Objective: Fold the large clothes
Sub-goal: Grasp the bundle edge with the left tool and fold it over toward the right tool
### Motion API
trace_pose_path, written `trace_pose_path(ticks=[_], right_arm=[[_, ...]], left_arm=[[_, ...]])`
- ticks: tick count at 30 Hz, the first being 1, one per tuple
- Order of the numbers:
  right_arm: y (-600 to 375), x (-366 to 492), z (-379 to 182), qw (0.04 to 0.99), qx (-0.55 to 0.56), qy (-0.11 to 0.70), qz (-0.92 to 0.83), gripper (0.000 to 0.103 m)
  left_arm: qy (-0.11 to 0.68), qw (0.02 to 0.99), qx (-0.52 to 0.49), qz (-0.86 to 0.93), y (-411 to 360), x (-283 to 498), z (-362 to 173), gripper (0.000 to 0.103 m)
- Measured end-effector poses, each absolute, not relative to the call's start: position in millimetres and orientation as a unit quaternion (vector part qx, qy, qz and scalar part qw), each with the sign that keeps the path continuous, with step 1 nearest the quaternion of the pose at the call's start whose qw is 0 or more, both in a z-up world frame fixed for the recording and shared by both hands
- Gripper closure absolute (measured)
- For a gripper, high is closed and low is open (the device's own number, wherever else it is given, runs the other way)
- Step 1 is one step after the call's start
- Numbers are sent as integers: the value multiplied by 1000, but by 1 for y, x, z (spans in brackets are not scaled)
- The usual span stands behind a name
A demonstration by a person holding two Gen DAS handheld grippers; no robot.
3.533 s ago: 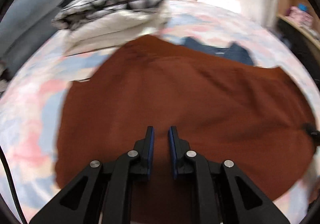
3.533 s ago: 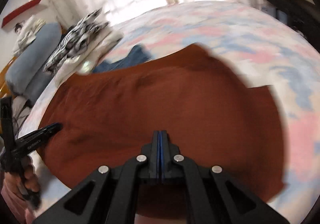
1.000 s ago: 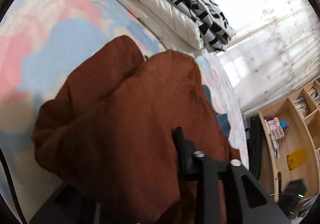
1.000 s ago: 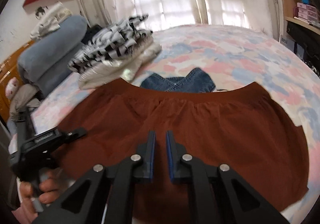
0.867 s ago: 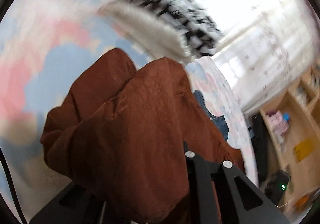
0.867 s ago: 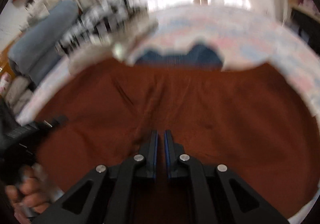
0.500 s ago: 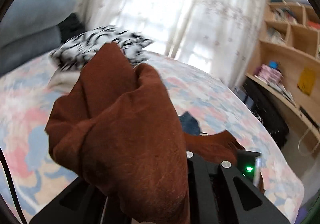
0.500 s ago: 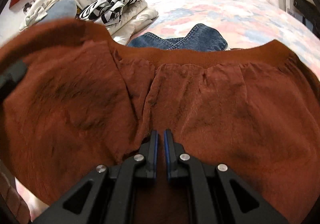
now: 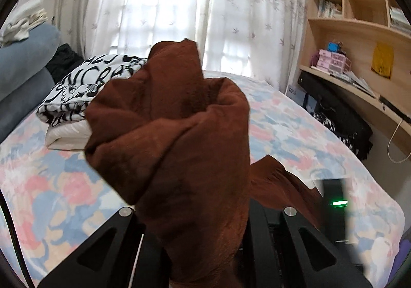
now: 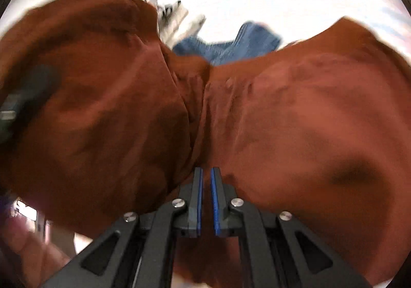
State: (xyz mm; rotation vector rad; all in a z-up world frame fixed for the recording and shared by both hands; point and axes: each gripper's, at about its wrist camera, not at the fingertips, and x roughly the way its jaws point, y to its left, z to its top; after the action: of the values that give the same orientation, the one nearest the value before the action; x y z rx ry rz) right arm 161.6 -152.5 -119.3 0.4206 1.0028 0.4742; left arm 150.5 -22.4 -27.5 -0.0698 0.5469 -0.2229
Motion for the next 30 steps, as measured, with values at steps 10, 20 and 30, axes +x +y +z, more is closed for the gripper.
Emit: trace_pose_path(ticks=[10, 20, 30], right_arm=[[-302, 87, -67, 900, 217, 370, 72, 96], [-377, 49, -82, 898, 267, 351, -16, 96], [-393, 43, -96, 888, 284, 363, -19, 96]], left_arm=[[283, 946, 17, -160, -124, 151, -35, 94], [331, 906, 150, -219, -258, 135, -123, 94], [365, 882, 161, -250, -261, 138, -135, 73]])
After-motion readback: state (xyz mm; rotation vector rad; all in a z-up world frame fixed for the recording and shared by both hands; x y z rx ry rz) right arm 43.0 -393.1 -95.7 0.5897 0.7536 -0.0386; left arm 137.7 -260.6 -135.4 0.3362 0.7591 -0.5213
